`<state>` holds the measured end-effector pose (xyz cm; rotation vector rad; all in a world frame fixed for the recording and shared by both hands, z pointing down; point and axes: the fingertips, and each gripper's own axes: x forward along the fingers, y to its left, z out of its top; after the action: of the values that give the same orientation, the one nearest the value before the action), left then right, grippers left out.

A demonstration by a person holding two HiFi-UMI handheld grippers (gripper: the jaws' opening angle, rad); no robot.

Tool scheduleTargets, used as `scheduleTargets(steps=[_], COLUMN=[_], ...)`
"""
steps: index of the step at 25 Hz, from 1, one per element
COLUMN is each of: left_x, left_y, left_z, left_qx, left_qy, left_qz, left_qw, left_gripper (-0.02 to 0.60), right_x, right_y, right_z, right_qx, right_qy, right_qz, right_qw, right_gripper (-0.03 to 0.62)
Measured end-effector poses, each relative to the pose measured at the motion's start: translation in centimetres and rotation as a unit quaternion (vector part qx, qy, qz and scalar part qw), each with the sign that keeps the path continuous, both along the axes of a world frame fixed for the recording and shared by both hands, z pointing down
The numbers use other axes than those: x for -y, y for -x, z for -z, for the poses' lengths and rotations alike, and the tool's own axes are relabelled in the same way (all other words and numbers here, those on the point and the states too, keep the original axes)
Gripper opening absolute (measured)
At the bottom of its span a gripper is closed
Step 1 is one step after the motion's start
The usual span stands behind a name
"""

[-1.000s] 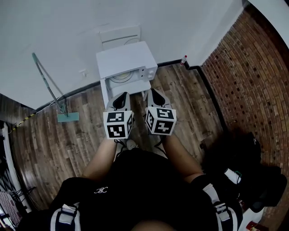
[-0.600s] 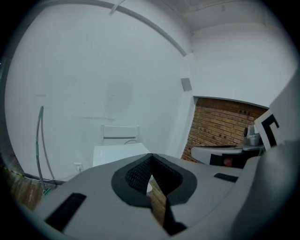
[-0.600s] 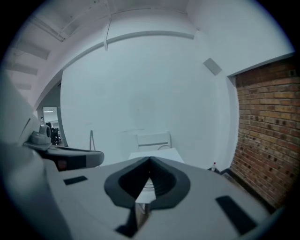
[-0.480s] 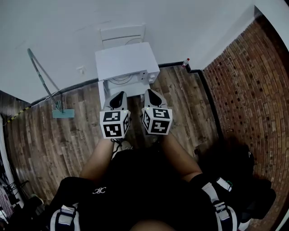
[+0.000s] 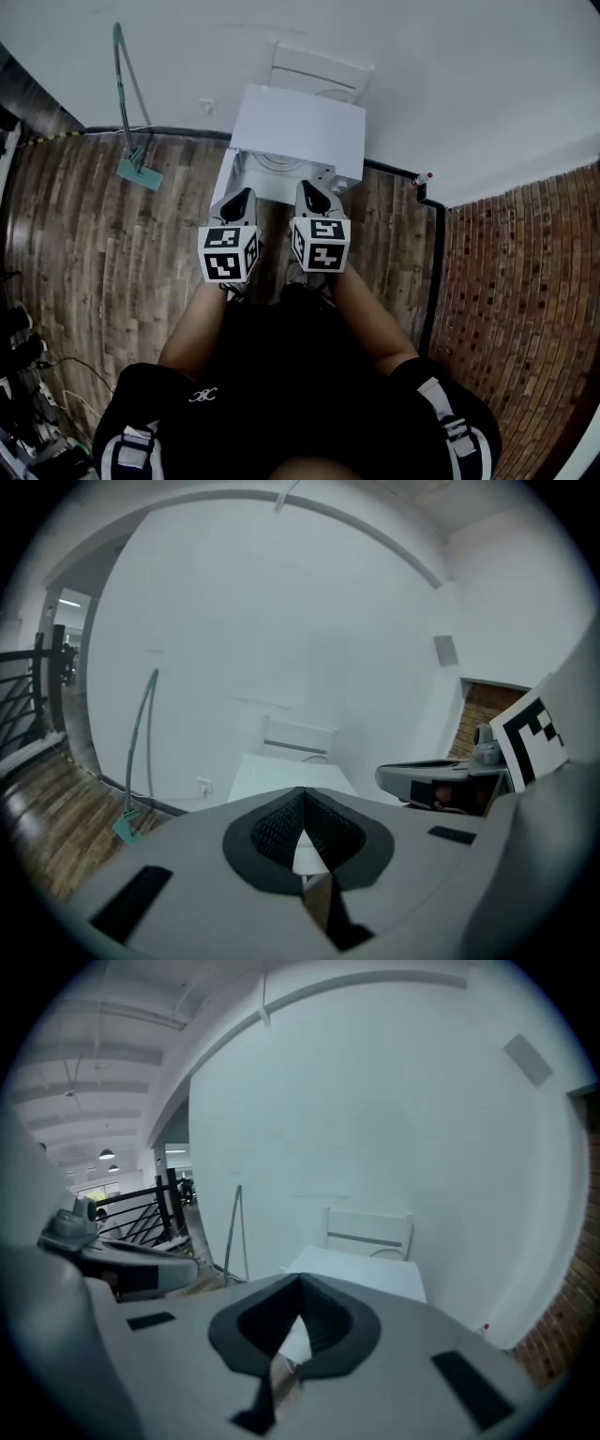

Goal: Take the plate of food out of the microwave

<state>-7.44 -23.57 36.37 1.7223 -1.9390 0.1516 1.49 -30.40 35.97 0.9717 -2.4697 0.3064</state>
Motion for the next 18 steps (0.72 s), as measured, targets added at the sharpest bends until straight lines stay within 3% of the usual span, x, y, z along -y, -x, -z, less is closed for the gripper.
scheduleTargets(steps=[7,12,14,18], left_x=[-0.7,-3.0,-3.3,-2.4], left_y=[-0.2,-0.5,-0.6,0.1], left_z=[-4.7,-8.1,-8.9,-11.1], left_qx=[-0.017,-0.066,-0.058,-0.005], left_qy=[0.030,0.046,0.050,0.064], left_qz=[0.096,0.143,0.143,0.130], left_qw=[0.9948,0.9864,0.9867,0.9894], left_gripper=[-0.005,-0.005,-0.005,-0.005], right_x=[2.6,3.4,3.4,3.7], right_y=[1.8,1.8,1.4,2.4], right_z=[-5.4,-10.5,-12.3,-16.1], right_qx=[-0.058,-0.099,-0.106,-0.138], right_qy=[-0.001,-0.003,0.003,-0.016], right_qz=[0.147,0.179,0.180,0.196], right_qw=[0.987,0.979,0.978,0.971], right_gripper=[0.006,0.006,0.006,0.006])
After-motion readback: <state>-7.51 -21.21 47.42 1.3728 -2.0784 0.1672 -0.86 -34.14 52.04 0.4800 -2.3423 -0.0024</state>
